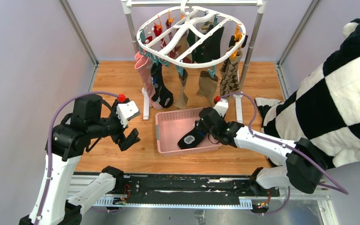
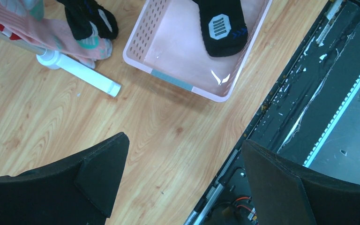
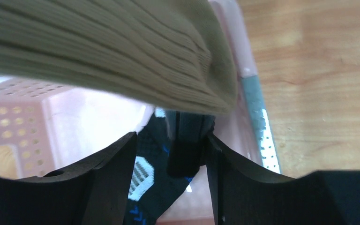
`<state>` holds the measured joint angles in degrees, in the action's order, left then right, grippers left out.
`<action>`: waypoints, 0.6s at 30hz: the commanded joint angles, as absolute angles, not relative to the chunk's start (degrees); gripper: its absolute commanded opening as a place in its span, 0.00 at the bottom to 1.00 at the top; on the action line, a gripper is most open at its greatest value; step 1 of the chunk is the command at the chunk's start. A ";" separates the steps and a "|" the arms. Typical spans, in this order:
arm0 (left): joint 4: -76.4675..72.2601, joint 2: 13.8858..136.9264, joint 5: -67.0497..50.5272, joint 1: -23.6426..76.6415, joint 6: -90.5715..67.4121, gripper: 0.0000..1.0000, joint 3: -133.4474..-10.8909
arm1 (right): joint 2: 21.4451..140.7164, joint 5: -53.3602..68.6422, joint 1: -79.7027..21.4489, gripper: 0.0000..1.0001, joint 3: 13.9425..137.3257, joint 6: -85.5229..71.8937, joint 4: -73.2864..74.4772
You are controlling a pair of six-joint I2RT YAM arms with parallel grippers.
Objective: Remove the socks clipped to the hanger
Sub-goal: Place the sock in the bin, then move the bin to the center of the board.
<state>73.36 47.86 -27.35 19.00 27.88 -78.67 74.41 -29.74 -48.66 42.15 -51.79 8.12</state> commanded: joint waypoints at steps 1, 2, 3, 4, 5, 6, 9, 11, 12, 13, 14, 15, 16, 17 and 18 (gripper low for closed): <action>73.48 47.16 -27.27 19.34 28.20 1.00 -78.29 | 73.19 -23.43 -49.57 0.61 48.90 -44.45 16.06; 73.48 47.13 -27.11 19.34 28.25 1.00 -78.27 | 71.65 -22.41 -49.57 0.61 48.67 -43.71 17.22; 73.48 47.11 -27.07 19.34 28.29 1.00 -78.20 | 69.85 -21.06 -49.57 0.61 47.91 -42.70 17.51; 73.48 47.13 -26.99 19.34 28.37 1.00 -78.05 | 67.89 -19.98 -49.57 0.61 47.21 -41.86 17.75; 73.43 47.23 -26.94 19.29 28.35 1.00 -77.91 | 65.88 -19.04 -49.56 0.59 46.41 -41.23 17.93; 73.42 47.27 -26.90 19.33 28.45 1.00 -77.81 | 64.18 -18.13 -49.59 0.57 45.65 -40.77 17.67; 73.31 48.38 -26.82 19.34 28.18 1.00 -77.78 | 62.29 -15.15 -49.58 0.51 44.53 -39.23 15.35; 73.30 49.58 -26.46 19.34 27.59 1.00 -77.87 | 64.81 -13.40 -49.57 0.49 44.91 -39.13 14.87; 73.30 50.02 -26.07 19.29 27.32 1.00 -77.99 | 66.25 -13.40 -49.57 0.48 44.99 -39.70 15.54; 73.29 50.49 -25.71 19.25 27.19 1.00 -78.07 | 67.68 -13.86 -49.57 0.47 44.73 -40.57 15.97; 73.30 50.69 -25.34 19.25 27.10 1.00 -78.15 | 68.71 -14.70 -49.45 0.45 44.02 -41.31 16.11; 73.30 50.67 -24.93 19.25 27.22 1.00 -78.14 | 69.52 -15.78 -49.40 0.43 42.89 -41.92 16.13; 73.31 50.52 -24.62 19.25 27.39 1.00 -78.21 | 69.80 -17.81 -49.37 0.41 41.61 -42.37 16.53; 73.30 50.46 -24.28 19.25 27.40 1.00 -78.29 | 69.70 -20.23 -49.27 0.40 40.32 -43.56 17.58; 73.31 50.37 -24.07 19.25 27.50 1.00 -78.29 | 68.88 -22.15 -48.96 0.39 38.33 -44.74 18.49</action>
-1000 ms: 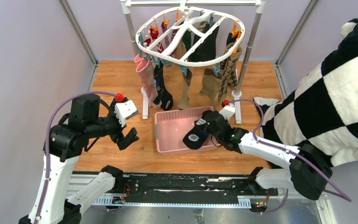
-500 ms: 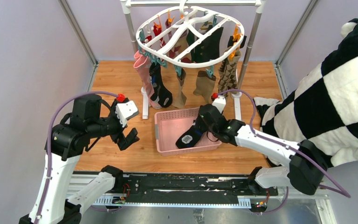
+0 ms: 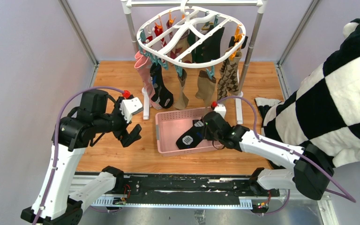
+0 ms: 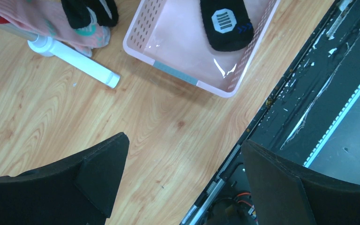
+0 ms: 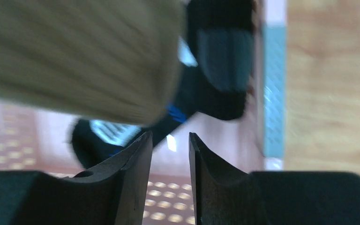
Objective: Remove the socks clipped to the hanger
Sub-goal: Move the bin to the center of the board, then remove the sock from the hanger.
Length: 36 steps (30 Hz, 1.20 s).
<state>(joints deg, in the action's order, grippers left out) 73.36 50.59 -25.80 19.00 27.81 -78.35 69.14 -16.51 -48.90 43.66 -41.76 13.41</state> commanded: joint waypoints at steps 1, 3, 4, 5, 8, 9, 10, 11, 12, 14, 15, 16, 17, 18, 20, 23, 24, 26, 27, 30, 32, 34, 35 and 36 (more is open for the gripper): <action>73.30 50.34 -23.95 19.25 27.44 1.00 -78.29 | 67.55 -24.32 -48.88 0.38 36.96 -45.75 19.56; 73.30 50.38 -23.82 19.23 27.57 1.00 -78.29 | 63.52 -28.00 -48.89 0.35 34.62 -47.84 22.38; 73.30 50.55 -23.88 19.25 27.65 1.00 -78.23 | 61.35 -29.24 -48.87 0.34 33.76 -48.57 23.73; 73.30 50.68 -24.07 19.25 27.68 1.00 -78.28 | 59.15 -30.02 -48.91 0.33 33.07 -49.16 25.07; 73.21 51.35 -24.90 19.24 27.84 1.00 -78.30 | 54.04 -30.60 -48.92 0.32 32.18 -49.35 28.30; 73.21 51.61 -25.14 19.17 27.83 1.00 -78.44 | 52.65 -30.24 -48.95 0.32 32.17 -48.99 28.98; 73.21 51.86 -25.35 19.17 27.82 1.00 -78.48 | 51.89 -29.63 -48.95 0.33 32.38 -48.28 29.23; 73.17 52.12 -25.58 19.16 27.86 1.00 -78.49 | 51.55 -29.02 -48.96 0.35 32.89 -47.56 29.31; 73.00 52.20 -25.71 19.16 27.67 1.00 -78.48 | 51.50 -28.52 -49.03 0.37 33.89 -46.70 29.49; 72.24 52.42 -25.56 19.16 27.13 1.00 -78.15 | 51.83 -28.52 -50.65 0.40 37.52 -44.96 30.80; 71.42 52.43 -25.24 19.09 26.66 1.00 -77.99 | 52.15 -29.94 -52.29 0.43 40.09 -43.90 31.22; 70.74 52.45 -25.01 18.70 26.16 1.00 -77.95 | 52.62 -32.26 -55.12 0.46 43.51 -42.65 31.29; 70.21 52.70 -25.20 17.62 25.92 1.00 -78.09 | 53.24 -35.07 -58.32 0.48 46.08 -41.42 31.18; 69.88 53.22 -26.19 15.83 25.84 1.00 -78.44 | 54.29 -37.77 -61.98 0.51 49.00 -39.73 30.70; 69.87 55.07 -29.82 10.48 26.05 1.00 -79.72 | 57.93 -41.36 -68.02 0.54 54.99 -35.90 29.17; 69.95 58.85 -35.41 2.19 25.87 1.00 -82.14 | 66.24 -41.88 -73.40 0.58 64.92 -29.29 25.42; 69.94 60.07 -37.09 0.47 25.73 1.00 -82.74 | 69.09 -40.66 -74.25 0.60 68.08 -26.94 23.48; 69.96 62.00 -39.84 -4.31 25.37 1.00 -83.74 | 76.69 -38.36 -74.78 0.66 73.95 -22.44 19.78; 69.95 62.62 -40.37 -5.22 25.12 1.00 -84.07 | 79.66 -38.08 -74.76 0.68 76.40 -20.76 17.74; 69.93 63.35 -42.69 -7.53 24.95 1.00 -84.87 | 88.44 -39.43 -74.51 0.85 82.59 -14.95 10.25; 69.93 63.45 -44.13 -9.14 24.58 1.00 -85.30 | 93.70 -40.46 -73.00 0.98 86.81 -14.08 8.57; 69.98 63.48 -45.31 -10.45 24.43 1.00 -85.65 | 98.01 -41.94 -70.81 1.00 90.15 -14.11 7.46; 69.96 63.38 -45.62 -10.92 24.48 1.00 -85.80 | 99.61 -42.65 -69.89 1.00 90.78 -13.13 5.40; 69.96 63.37 -46.08 -11.35 24.56 1.00 -85.86 | 100.97 -43.83 -69.07 1.00 90.92 -11.75 2.72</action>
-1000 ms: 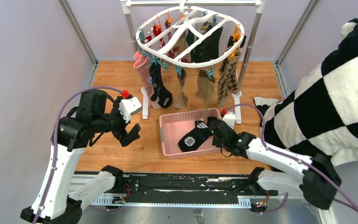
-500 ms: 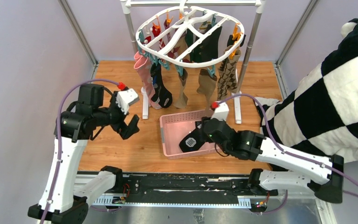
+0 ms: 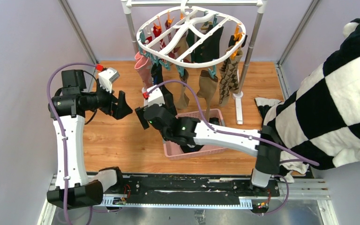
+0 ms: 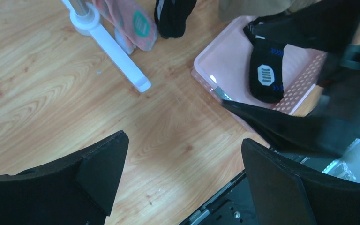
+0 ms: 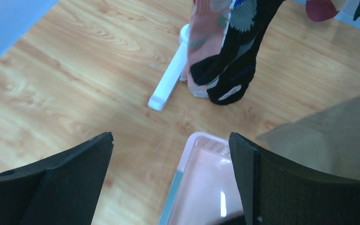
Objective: Remove the socks clipped to the hanger
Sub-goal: Remove the sock from the hanger.
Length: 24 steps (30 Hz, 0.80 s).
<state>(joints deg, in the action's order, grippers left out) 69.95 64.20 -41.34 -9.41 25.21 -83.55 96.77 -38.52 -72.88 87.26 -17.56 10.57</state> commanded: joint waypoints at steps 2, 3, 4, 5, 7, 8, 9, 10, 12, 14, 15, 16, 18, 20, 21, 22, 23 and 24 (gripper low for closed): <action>69.96 63.47 -47.22 -11.83 23.92 1.00 -85.58 | 103.22 -45.71 -67.65 1.00 90.90 -8.80 -3.37; 69.96 63.38 -47.42 -11.86 23.77 1.00 -85.45 | 104.18 -47.22 -66.90 1.00 90.74 -7.08 -7.48; 69.96 63.33 -47.41 -11.84 23.72 1.00 -85.36 | 105.02 -48.52 -66.48 1.00 90.59 -5.26 -10.38; 69.96 63.25 -47.24 -11.91 23.83 1.00 -85.46 | 105.93 -50.66 -66.02 1.00 90.53 -3.45 -12.97; 69.95 62.99 -46.99 -11.95 24.11 1.00 -85.77 | 107.65 -53.18 -65.11 1.00 91.31 -1.18 -15.18; 69.96 62.92 -47.01 -11.95 24.16 1.00 -85.93 | 108.44 -54.37 -64.57 1.00 91.80 -0.89 -15.63; 69.96 62.77 -47.21 -11.95 24.05 1.00 -86.12 | 109.15 -54.61 -64.14 1.00 92.04 -0.73 -16.28; 69.96 62.72 -47.39 -11.95 23.93 1.00 -86.44 | 109.88 -54.31 -63.67 1.00 92.10 -0.71 -17.30; 69.96 62.63 -47.94 -11.93 23.53 1.00 -87.14 | 111.38 -53.02 -63.10 0.98 91.96 -0.28 -20.15; 70.01 62.67 -48.05 -11.95 23.28 1.00 -87.71 | 112.23 -51.54 -62.79 0.92 91.48 1.55 -22.87; 69.97 62.57 -47.72 -11.94 23.26 1.00 -87.88 | 112.19 -50.99 -62.76 0.87 90.92 1.93 -24.14; 69.96 62.49 -47.24 -11.95 23.35 1.00 -87.82 | 111.65 -49.42 -62.75 0.80 89.93 2.00 -25.34; 69.92 62.45 -46.69 -11.95 23.71 1.00 -87.36 | 109.61 -44.65 -62.75 0.59 86.21 1.94 -28.49; 69.94 62.74 -46.66 -11.91 23.58 1.00 -86.97 | 107.05 -40.79 -62.83 0.30 83.08 1.63 -31.38; 69.96 62.75 -46.87 -11.95 23.48 1.00 -86.78 | 105.91 -39.31 -62.84 0.18 81.91 1.39 -32.08; 69.96 62.72 -47.17 -11.95 23.56 1.00 -86.75 | 104.78 -38.21 -62.84 0.10 81.17 0.95 -32.05; 69.96 62.60 -47.42 -11.95 23.62 1.00 -86.67 | 103.58 -36.83 -62.84 0.03 80.29 0.59 -31.81; 69.96 62.34 -47.69 -11.95 23.69 1.00 -86.63 | 102.45 -35.49 -62.84 0.00 79.45 0.51 -31.78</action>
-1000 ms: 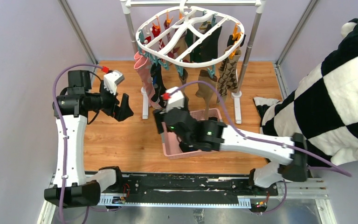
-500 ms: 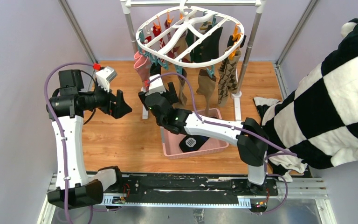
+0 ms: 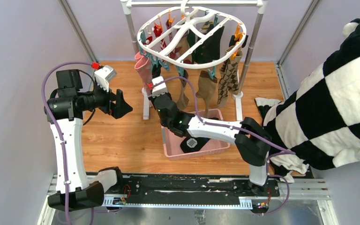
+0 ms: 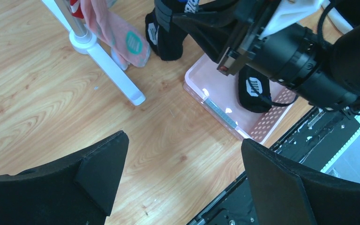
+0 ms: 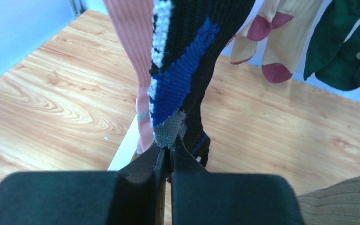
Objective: Remove the socks clipped to the hanger
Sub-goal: Remove the sock from the hanger.
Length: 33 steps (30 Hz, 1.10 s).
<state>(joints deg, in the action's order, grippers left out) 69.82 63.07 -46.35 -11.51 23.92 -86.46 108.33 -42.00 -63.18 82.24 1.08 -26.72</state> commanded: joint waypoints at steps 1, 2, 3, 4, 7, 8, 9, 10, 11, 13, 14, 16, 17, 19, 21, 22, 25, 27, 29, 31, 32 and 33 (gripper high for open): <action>69.96 62.05 -47.87 -11.95 23.77 1.00 -86.58 | 101.18 -34.56 -62.92 0.00 78.47 0.42 -31.89; 69.96 61.67 -48.03 -11.95 24.00 1.00 -86.54 | 99.86 -33.62 -62.93 0.00 77.30 0.36 -32.10; 69.94 61.31 -48.24 -11.95 24.17 1.00 -86.37 | 98.53 -32.61 -62.93 0.00 76.02 -0.39 -32.50; 69.96 61.00 -48.51 -11.95 24.27 1.00 -86.25 | 96.47 -30.94 -62.94 0.00 74.62 -1.69 -32.75; 69.96 60.10 -49.34 -11.95 24.70 1.00 -85.97 | 91.54 -23.35 -62.82 0.00 70.80 -4.29 -32.55; 69.96 59.89 -49.94 -11.95 24.86 1.00 -85.82 | 89.90 -20.61 -62.72 0.00 69.52 -5.40 -32.63; 69.98 59.69 -50.85 -11.95 25.07 1.00 -85.60 | 88.01 -16.02 -62.49 0.00 68.16 -6.78 -32.61; 69.96 59.59 -51.95 -11.95 25.28 1.00 -85.40 | 86.33 -12.10 -62.15 0.00 67.05 -8.06 -32.61; 69.96 59.51 -53.20 -11.93 25.25 1.00 -85.26 | 84.70 -9.70 -61.90 0.00 66.07 -9.31 -32.46; 69.96 59.69 -55.70 -11.76 24.91 1.00 -85.08 | 81.66 0.07 -61.01 0.00 64.38 -12.33 -32.32; 69.94 59.77 -57.20 -11.59 24.80 1.00 -85.01 | 80.29 4.61 -60.44 0.00 63.47 -13.97 -32.33; 69.96 59.89 -58.63 -10.72 24.61 1.00 -85.02 | 78.05 11.34 -59.36 0.00 62.32 -17.32 -32.45; 69.98 60.02 -59.00 -9.92 24.46 1.00 -85.01 | 77.11 14.66 -58.81 0.00 61.63 -19.03 -33.05; 69.96 60.20 -59.35 -7.62 24.13 1.00 -84.82 | 75.81 19.72 -57.87 0.00 60.51 -22.80 -34.89; 69.96 60.33 -59.78 -5.59 24.12 1.00 -84.50 | 75.42 24.60 -57.02 0.00 60.21 -26.01 -36.30; 69.96 60.44 -60.01 -4.70 24.11 1.00 -84.35 | 75.55 26.84 -56.61 0.00 60.39 -27.45 -36.56; 69.96 60.95 -61.23 -2.03 23.67 1.00 -84.00 | 75.97 31.26 -56.43 0.00 61.20 -30.71 -37.56; 69.96 61.18 -61.89 -0.68 23.56 1.00 -83.88 | 76.18 33.15 -56.40 0.00 61.77 -32.40 -38.48; 69.89 61.55 -62.61 1.52 23.84 1.00 -84.04 | 76.06 34.72 -56.41 0.00 62.50 -33.73 -39.00; 69.85 62.18 -63.55 2.31 24.03 1.00 -84.41 | 75.73 35.64 -56.35 0.00 62.85 -34.73 -39.28; 69.87 62.55 -64.30 2.60 24.04 1.00 -84.61 | 75.49 35.87 -56.34 0.00 62.92 -35.10 -39.36; 69.92 62.97 -65.12 2.90 24.03 1.00 -84.78 | 75.31 36.10 -56.34 0.00 62.93 -35.41 -39.37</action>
<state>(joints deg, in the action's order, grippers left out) 69.80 61.76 -61.17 1.54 24.23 -84.40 76.47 30.11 -56.77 61.21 -31.33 -36.45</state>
